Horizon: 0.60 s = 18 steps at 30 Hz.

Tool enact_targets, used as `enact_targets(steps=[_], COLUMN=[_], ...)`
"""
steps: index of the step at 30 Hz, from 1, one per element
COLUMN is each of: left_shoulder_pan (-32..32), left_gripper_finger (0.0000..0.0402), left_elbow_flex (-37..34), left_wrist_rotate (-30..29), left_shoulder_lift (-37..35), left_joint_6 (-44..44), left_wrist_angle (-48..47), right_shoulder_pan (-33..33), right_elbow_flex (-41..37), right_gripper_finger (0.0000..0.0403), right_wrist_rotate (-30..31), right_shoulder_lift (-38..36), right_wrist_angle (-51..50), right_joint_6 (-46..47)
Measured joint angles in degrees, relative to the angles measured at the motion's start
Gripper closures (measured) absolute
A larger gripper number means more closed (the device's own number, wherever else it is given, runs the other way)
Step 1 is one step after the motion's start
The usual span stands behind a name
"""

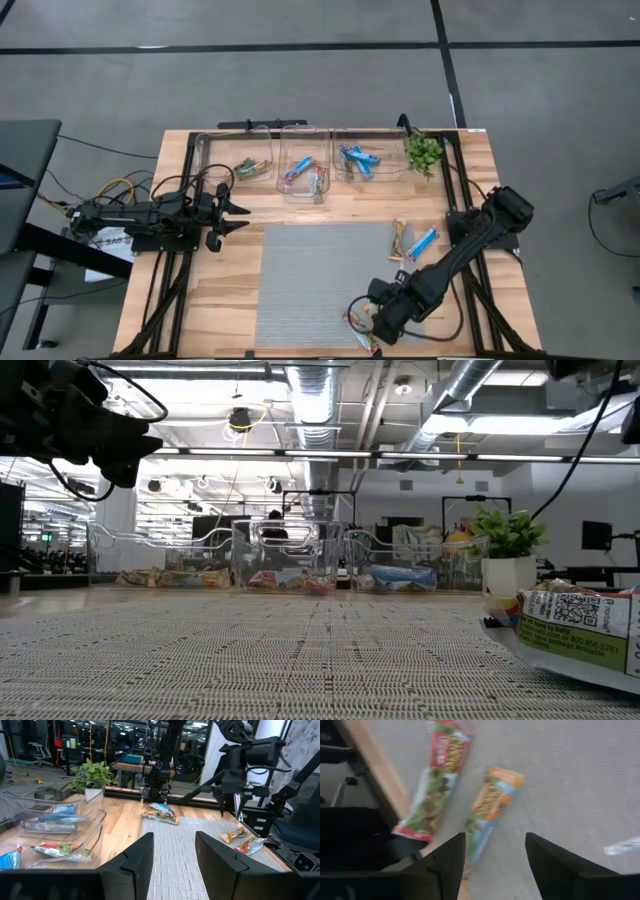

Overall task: Pick and place Granola Bars by type
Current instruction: Put the yellow granola bar into the left transparent bin

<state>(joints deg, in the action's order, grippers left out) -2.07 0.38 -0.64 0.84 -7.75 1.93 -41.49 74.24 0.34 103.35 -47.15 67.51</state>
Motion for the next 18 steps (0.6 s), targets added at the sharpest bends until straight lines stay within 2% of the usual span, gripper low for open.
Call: enact_targets(steps=[18], left_shoulder_pan=[0.0], left_gripper_finger=[0.0264], left_elbow_flex=[0.0], left_wrist_rotate=[0.02], left_shoulder_lift=[0.02], left_joint_6=[0.0], left_wrist_angle=[-0.02], right_shoulder_pan=[-1.14], right_elbow_flex=[2.14], right_gripper_finger=[0.0211], right_wrist_rotate=[-1.25], right_shoulder_lift=[8.67], right_wrist_angle=[4.49], right_joint_6=[1.7])
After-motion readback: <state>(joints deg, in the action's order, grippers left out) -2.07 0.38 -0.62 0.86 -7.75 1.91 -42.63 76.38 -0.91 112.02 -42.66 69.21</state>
